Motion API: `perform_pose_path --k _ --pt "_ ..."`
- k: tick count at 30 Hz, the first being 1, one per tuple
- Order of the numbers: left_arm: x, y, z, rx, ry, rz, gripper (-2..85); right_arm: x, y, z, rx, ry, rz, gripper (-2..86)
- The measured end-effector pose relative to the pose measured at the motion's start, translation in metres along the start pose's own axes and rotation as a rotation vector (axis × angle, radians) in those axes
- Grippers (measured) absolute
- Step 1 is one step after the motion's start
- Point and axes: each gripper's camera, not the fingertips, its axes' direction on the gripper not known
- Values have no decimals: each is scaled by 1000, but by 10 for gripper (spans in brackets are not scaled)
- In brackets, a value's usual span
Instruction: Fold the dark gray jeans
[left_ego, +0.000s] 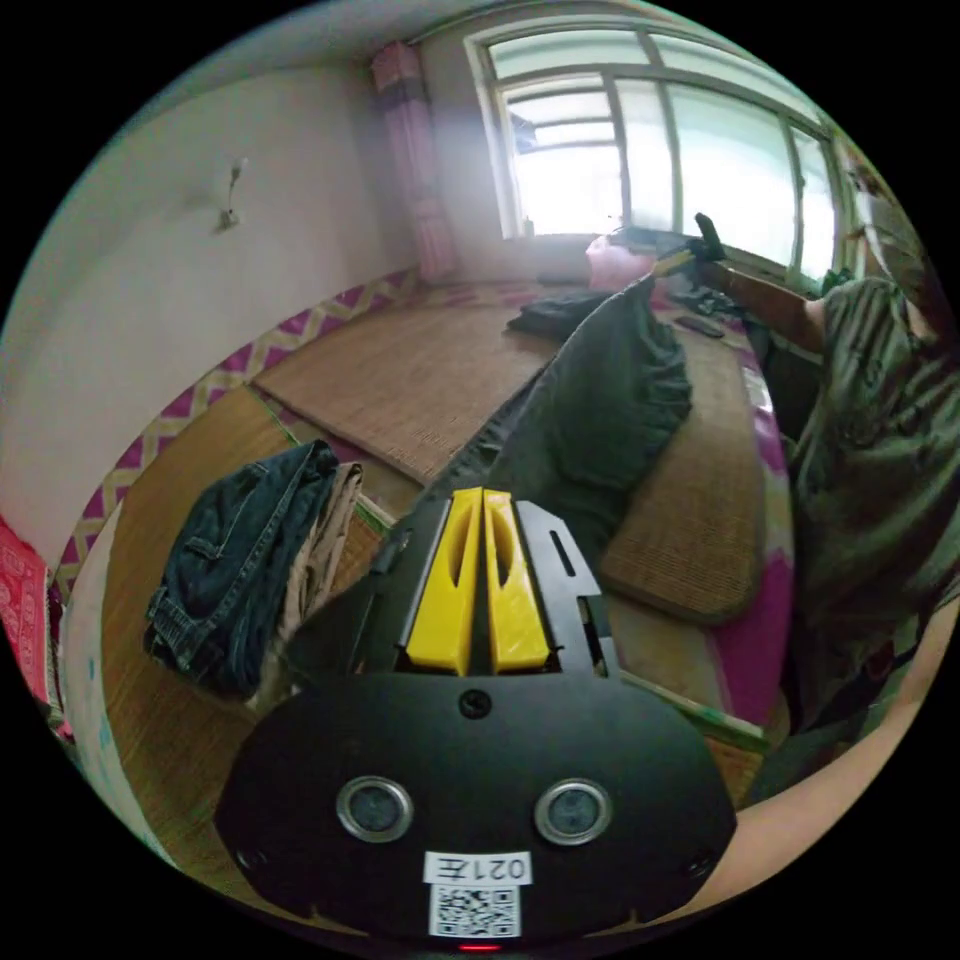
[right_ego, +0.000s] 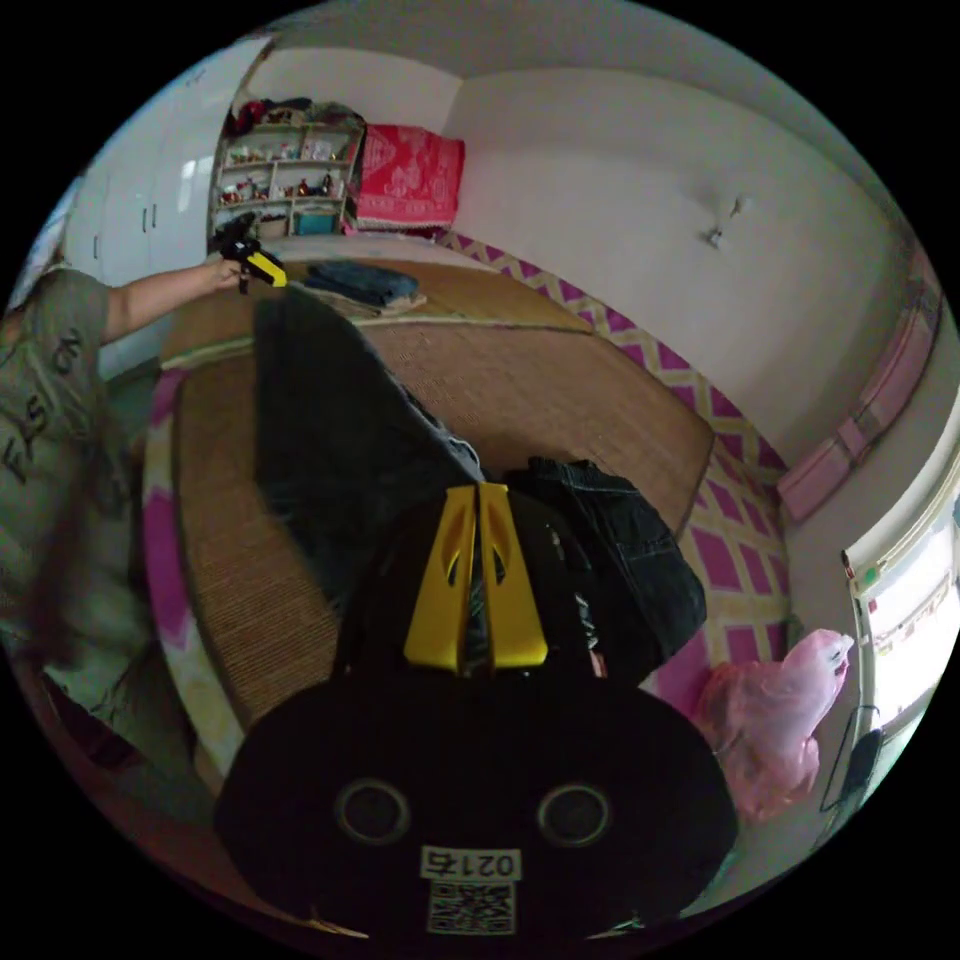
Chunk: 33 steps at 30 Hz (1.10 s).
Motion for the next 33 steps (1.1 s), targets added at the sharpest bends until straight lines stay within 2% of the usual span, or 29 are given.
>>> perform_pose_path --k 2,5,12,14,17,22,25,27,29,33 --pt "42 23 -43 46 64 27 -10 -27 30 -51 55 -59 -20 -10" --pt "92 56 -69 59 147 9 -9 -65 70 -88 38 -129 -36 -10" --pt "142 135 -49 -24 219 -220 -9 -126 147 -49 -227 -251 19 -10" --pt "146 148 -59 18 177 -280 -9 -138 167 -26 -298 -258 51 -10" --pt "146 161 -81 15 117 -358 -9 -136 178 -41 -239 -243 110 -10" --pt "139 171 -140 192 -6 -466 -9 -143 177 -57 -306 -235 68 -10" --pt "126 161 -154 210 -49 -505 -9 -132 164 -73 -351 -263 52 -10" --pt "114 151 -152 192 -52 -523 -8 -118 155 -88 -264 -234 86 -9" --pt "91 135 -143 156 -85 -556 -7 -98 149 -98 -95 -199 196 -7" --pt "33 124 -134 77 -209 -682 2 -84 141 -88 -67 -102 302 -6"
